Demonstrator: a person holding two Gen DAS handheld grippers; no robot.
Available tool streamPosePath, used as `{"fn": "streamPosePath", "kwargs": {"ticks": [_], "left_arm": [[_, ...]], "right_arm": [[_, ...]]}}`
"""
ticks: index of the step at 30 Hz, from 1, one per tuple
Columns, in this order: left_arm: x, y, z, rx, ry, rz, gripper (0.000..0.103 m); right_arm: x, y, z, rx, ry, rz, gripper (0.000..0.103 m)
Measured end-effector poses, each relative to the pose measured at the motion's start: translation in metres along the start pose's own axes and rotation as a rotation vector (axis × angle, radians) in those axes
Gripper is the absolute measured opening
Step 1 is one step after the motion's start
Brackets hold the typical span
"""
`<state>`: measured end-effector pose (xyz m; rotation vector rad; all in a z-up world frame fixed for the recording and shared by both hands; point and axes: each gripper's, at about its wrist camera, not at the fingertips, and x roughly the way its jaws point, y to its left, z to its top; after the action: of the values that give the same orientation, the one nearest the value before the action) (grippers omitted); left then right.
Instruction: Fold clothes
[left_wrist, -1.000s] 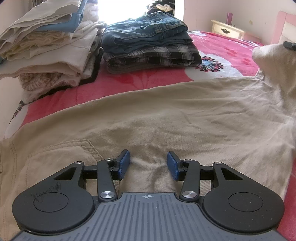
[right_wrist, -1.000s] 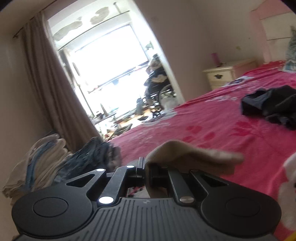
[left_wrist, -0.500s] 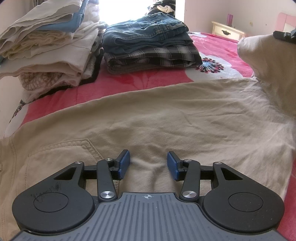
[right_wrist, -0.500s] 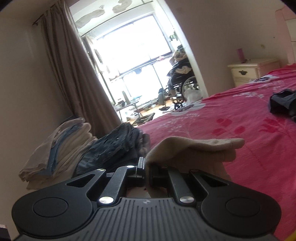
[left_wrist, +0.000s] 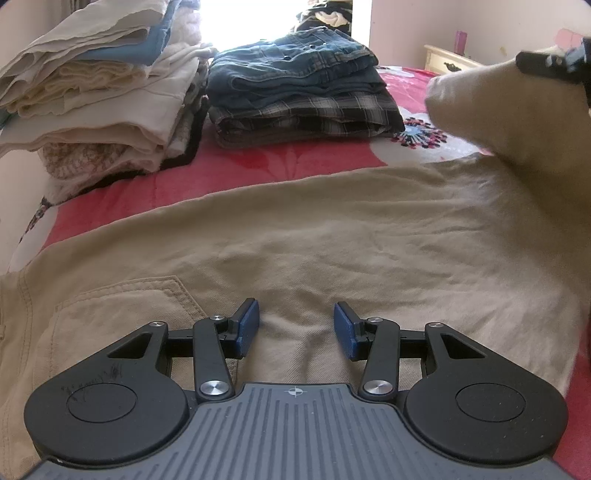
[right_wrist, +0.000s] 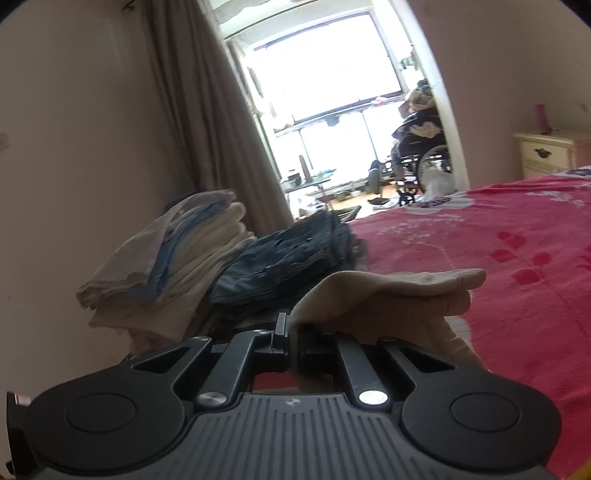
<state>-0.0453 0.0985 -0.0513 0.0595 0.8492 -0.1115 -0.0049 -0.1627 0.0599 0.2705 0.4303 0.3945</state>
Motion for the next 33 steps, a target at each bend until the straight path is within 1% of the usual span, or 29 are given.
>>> {"fn": "streamPosePath", "kwargs": {"ticks": [3, 6, 10, 11, 13, 16, 17, 18, 19, 20, 21, 22, 23, 25, 26, 27, 28, 29, 30, 31, 33], "left_arm": [[-0.015, 0.004, 0.003, -0.036, -0.018, -0.019, 0.045], [-0.032, 0.01, 0.003, -0.078, -0.025, -0.019, 0.045], [-0.059, 0.03, -0.003, -0.174, -0.015, 0.001, 0.045], [-0.067, 0.037, -0.005, -0.202, -0.018, 0.009, 0.045], [-0.083, 0.06, -0.018, -0.272, -0.029, 0.029, 0.045], [-0.104, 0.093, -0.037, -0.372, -0.042, 0.067, 0.045], [-0.109, 0.104, -0.045, -0.403, -0.042, 0.085, 0.045], [-0.111, 0.113, -0.051, -0.432, -0.036, 0.099, 0.045], [-0.114, 0.122, -0.058, -0.46, -0.03, 0.112, 0.045], [-0.116, 0.131, -0.064, -0.488, -0.025, 0.123, 0.045], [-0.118, 0.137, -0.069, -0.51, -0.027, 0.111, 0.044], [-0.119, 0.143, -0.073, -0.532, -0.03, 0.098, 0.043], [-0.12, 0.146, -0.074, -0.543, -0.037, 0.085, 0.043], [-0.12, 0.146, -0.074, -0.542, -0.056, 0.072, 0.044], [-0.119, 0.146, -0.074, -0.543, -0.061, 0.063, 0.044], [-0.118, 0.147, -0.074, -0.553, -0.064, 0.052, 0.044], [-0.117, 0.15, -0.076, -0.566, -0.067, 0.037, 0.044], [-0.116, 0.151, -0.075, -0.577, -0.072, 0.023, 0.044], [-0.117, 0.152, -0.076, -0.588, -0.08, 0.01, 0.044], [-0.118, 0.153, -0.076, -0.599, -0.088, -0.002, 0.044], [-0.119, 0.156, -0.075, -0.622, -0.11, -0.039, 0.044]], "right_arm": [[0.004, 0.015, -0.001, -0.05, 0.016, 0.026, 0.006], [0.01, 0.034, 0.0, -0.111, 0.032, 0.064, 0.006], [0.02, 0.073, -0.001, -0.229, 0.06, 0.159, 0.006], [0.023, 0.086, -0.004, -0.272, 0.074, 0.194, 0.006], [0.029, 0.12, -0.016, -0.399, 0.09, 0.276, 0.006], [0.04, 0.172, -0.057, -0.616, 0.136, 0.388, 0.006], [0.045, 0.187, -0.076, -0.692, 0.168, 0.412, 0.01], [0.052, 0.202, -0.099, -0.778, 0.23, 0.439, 0.014], [0.055, 0.211, -0.117, -0.84, 0.284, 0.452, 0.015], [0.058, 0.218, -0.133, -0.891, 0.332, 0.459, 0.019], [0.056, 0.219, -0.144, -0.914, 0.354, 0.468, 0.025], [0.053, 0.217, -0.147, -0.913, 0.355, 0.485, 0.029], [0.048, 0.215, -0.147, -0.904, 0.35, 0.51, 0.036], [0.04, 0.211, -0.141, -0.894, 0.344, 0.547, 0.043], [0.037, 0.211, -0.139, -0.909, 0.334, 0.558, 0.05], [0.035, 0.212, -0.137, -0.93, 0.322, 0.567, 0.053], [0.034, 0.214, -0.136, -0.959, 0.311, 0.563, 0.054], [0.035, 0.217, -0.136, -0.992, 0.307, 0.553, 0.057], [0.037, 0.219, -0.135, -1.016, 0.315, 0.543, 0.061], [0.039, 0.221, -0.132, -1.02, 0.34, 0.539, 0.062], [0.049, 0.219, -0.118, -0.97, 0.432, 0.542, 0.063]]}}
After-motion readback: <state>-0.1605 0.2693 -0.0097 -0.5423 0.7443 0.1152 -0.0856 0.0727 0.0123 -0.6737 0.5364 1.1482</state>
